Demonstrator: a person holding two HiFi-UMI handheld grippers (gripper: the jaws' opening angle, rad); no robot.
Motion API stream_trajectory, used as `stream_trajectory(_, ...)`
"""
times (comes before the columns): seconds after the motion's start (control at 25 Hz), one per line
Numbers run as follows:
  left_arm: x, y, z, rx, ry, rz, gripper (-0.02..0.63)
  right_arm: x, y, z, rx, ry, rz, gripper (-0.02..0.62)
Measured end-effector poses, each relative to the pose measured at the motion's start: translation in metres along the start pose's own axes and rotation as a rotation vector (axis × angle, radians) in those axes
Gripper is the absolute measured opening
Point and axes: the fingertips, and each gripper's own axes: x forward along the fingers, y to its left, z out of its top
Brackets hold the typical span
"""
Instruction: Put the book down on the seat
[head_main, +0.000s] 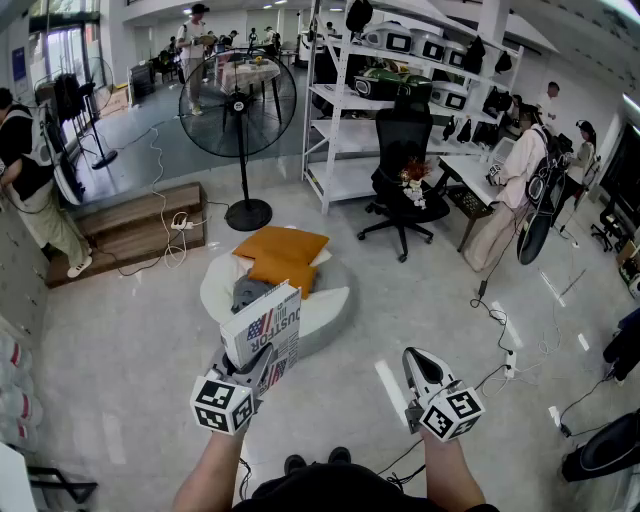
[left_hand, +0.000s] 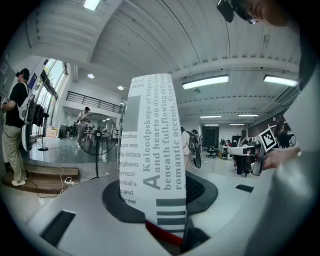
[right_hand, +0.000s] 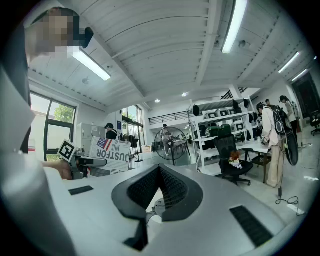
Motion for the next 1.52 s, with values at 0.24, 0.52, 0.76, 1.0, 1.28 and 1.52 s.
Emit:
stream_trajectory(0.24,0.015,-0.021,0.017,0.018,-0.020,-0.028,0.161,0.004,0.007,0.005,-0.026,0.009,0.041,0.012)
stream_trajectory(0.52,0.024,-0.038,0.012,0.021,-0.004,-0.032,0.161,0.000,-0.002,0.003,-0.033,0.008,0.070,0.012)
stream_trajectory(0.76,0.037,-0.049,0.018,0.035,-0.006,-0.008,0.161,-0.007,-0.017,0.007,-0.028,-0.012,0.103,0.014)
stream_trajectory(1.0,0.048,-0.068,0.027,0.044,0.000,0.023,0.161,-0.018,-0.044,0.008,0.005,-0.020,0.110,0.014)
stream_trajectory(1.28,0.045,-0.086,0.013,0.017,0.027,0.093,0.161,-0.030,-0.067,-0.021,0.029,0.051,0.138,0.015)
stream_trajectory(1.52,0.056,-0.086,-0.002,-0.008,0.051,0.120,0.161,-0.021,-0.074,-0.036,0.041,0.093,0.191,0.015)
